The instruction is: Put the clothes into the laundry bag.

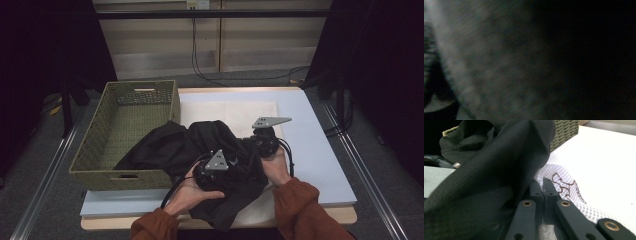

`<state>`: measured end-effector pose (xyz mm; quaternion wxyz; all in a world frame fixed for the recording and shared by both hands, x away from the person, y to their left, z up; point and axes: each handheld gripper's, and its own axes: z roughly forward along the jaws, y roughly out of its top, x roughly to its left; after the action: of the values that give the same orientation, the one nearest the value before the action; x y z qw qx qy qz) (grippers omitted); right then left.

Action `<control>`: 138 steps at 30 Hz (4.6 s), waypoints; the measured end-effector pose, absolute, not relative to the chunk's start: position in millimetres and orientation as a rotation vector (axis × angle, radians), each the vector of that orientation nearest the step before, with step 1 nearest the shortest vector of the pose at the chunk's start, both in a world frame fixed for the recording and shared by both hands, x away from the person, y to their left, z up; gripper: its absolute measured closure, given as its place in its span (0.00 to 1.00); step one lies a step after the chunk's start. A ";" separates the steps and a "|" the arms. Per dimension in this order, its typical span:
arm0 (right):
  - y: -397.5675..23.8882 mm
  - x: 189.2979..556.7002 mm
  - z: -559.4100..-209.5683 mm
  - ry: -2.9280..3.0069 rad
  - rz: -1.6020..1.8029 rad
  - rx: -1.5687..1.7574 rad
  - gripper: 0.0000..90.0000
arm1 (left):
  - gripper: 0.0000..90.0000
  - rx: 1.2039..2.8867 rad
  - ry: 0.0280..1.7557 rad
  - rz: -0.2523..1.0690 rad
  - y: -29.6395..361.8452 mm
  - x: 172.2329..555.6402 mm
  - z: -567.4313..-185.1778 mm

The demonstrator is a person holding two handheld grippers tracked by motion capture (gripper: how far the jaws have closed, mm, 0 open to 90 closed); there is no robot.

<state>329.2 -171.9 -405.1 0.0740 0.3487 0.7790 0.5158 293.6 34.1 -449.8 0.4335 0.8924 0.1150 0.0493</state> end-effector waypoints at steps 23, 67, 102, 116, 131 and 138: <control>-177.1 332.6 -407.3 2.337 1.554 1.078 0.99 | 0.20 2.027 0.364 0.116 91.5 284.3 -394.8; -177.1 333.7 -408.2 2.369 1.538 1.055 0.99 | 0.23 2.084 0.753 0.295 213.2 357.4 -364.3; -176.1 333.9 -408.8 2.380 1.528 1.056 0.99 | 0.87 2.079 0.739 0.255 201.1 362.3 -368.3; -177.9 334.5 -410.1 2.361 1.522 1.073 0.99 | 0.88 1.962 0.601 0.255 170.3 344.5 -332.0; -179.2 334.6 -412.3 2.352 1.536 1.083 0.99 | 0.88 1.972 0.420 0.171 93.5 333.5 -314.7; -181.3 334.9 -412.9 2.354 1.540 1.091 0.99 | 0.88 1.962 0.379 0.111 70.4 326.4 -323.9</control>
<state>334.9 -181.3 -412.9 0.0621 0.3609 0.7786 0.5095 326.4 70.4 -323.9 0.5397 0.8254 0.1592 0.0465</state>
